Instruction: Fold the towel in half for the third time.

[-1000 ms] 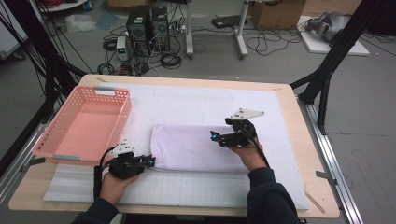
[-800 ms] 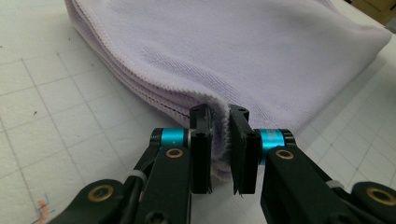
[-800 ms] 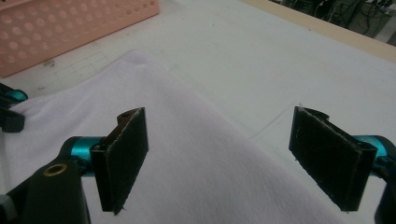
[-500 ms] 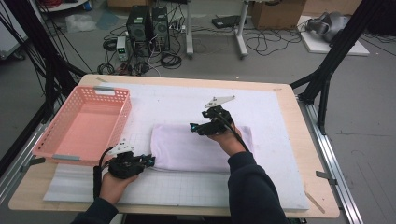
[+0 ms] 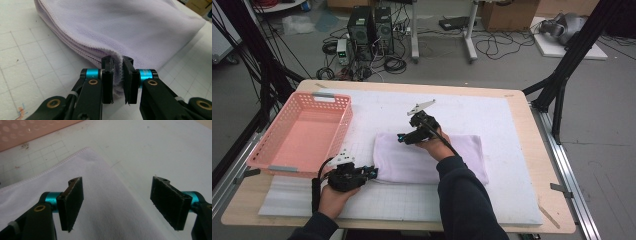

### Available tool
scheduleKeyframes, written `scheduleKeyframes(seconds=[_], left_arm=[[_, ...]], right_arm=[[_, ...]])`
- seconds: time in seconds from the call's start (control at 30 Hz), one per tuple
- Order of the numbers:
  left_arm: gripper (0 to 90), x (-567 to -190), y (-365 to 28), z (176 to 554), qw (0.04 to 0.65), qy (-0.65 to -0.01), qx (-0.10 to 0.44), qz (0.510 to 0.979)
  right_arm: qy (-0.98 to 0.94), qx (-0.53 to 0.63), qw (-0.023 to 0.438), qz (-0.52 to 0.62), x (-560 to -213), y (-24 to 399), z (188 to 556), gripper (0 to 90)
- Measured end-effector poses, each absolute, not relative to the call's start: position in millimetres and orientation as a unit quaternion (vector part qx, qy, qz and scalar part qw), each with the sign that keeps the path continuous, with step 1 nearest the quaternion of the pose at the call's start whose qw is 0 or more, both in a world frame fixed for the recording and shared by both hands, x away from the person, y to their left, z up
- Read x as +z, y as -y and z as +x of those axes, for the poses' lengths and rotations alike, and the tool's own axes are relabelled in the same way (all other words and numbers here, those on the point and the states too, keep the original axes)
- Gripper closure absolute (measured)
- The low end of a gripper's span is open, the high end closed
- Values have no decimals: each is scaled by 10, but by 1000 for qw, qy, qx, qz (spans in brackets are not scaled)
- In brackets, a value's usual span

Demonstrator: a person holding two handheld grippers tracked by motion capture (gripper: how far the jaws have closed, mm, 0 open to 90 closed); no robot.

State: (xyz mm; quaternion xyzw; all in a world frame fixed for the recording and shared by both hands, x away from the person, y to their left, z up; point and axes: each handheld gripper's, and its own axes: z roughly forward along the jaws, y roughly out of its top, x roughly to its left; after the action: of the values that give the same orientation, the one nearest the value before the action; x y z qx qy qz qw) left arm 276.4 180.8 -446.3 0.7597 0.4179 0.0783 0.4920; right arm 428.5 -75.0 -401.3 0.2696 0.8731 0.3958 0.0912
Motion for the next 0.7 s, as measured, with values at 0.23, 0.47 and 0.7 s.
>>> scheduleKeyframes(seconds=[0.23,0.47,0.7], left_arm=[[798,-4475,-1810,2765,487,-426,73,759],[799,-4481,-1827,2767,487,-429,69,758],[802,-4496,-1856,2769,485,-437,62,755]], right_arm=[[-885,380,90,252,-4129,468,4379,276],[-902,359,75,228,-4206,111,4457,320],[-916,333,59,215,-4284,-83,4518,488]])
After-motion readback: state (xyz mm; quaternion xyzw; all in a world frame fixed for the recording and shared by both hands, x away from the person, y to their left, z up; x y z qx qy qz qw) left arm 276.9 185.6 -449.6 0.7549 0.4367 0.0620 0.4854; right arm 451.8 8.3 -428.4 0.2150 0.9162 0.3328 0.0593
